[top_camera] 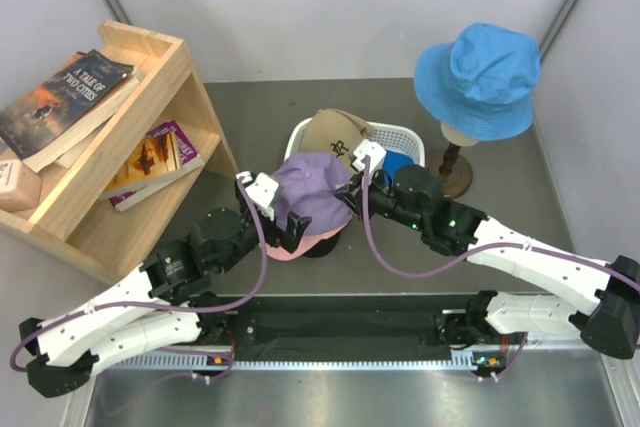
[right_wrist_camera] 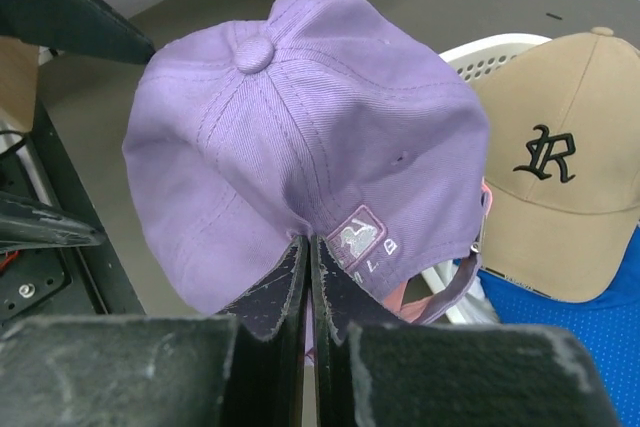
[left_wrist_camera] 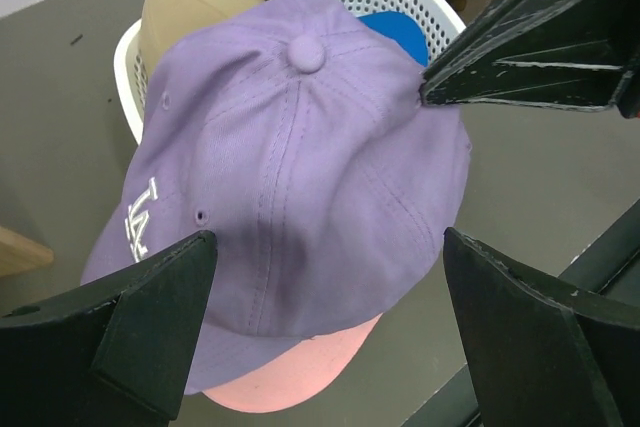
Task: Stack the hats
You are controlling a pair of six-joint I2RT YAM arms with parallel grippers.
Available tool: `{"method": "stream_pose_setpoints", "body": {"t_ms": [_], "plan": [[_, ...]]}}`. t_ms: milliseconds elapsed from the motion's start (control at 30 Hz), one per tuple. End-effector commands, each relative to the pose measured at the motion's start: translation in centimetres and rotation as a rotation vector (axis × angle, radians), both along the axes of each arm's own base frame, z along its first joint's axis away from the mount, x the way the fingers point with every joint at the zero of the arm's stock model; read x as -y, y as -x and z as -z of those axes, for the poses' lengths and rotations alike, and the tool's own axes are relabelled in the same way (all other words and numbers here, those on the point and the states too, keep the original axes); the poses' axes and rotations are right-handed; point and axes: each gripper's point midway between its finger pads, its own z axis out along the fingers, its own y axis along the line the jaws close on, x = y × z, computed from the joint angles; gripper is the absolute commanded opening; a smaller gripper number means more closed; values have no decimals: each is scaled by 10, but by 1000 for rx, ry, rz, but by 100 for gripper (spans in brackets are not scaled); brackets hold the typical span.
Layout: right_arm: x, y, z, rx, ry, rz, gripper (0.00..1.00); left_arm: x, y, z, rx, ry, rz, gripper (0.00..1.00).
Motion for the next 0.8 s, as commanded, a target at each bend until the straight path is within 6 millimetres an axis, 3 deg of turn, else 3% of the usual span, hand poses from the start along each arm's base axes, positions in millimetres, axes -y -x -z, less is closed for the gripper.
{"method": "stream_pose_setpoints", "body": {"t_ms": [0,200,533,700,767], "plan": [[2,8,-15,13,-65,15,0,-2,-5,-9,-10,118,-69,99],[4,7,4,-20,-40,41,0,-22,-10,18,-69,80,-191,99],[8,8,10,-40,-31,59,1,-21,-13,52,-137,16,-233,99],[17,13,-3,-30,-24,61,23,-19,-10,61,-176,1,-225,99],[24,15,-14,-11,-30,68,37,-19,-7,61,-185,7,-213,99]]}}
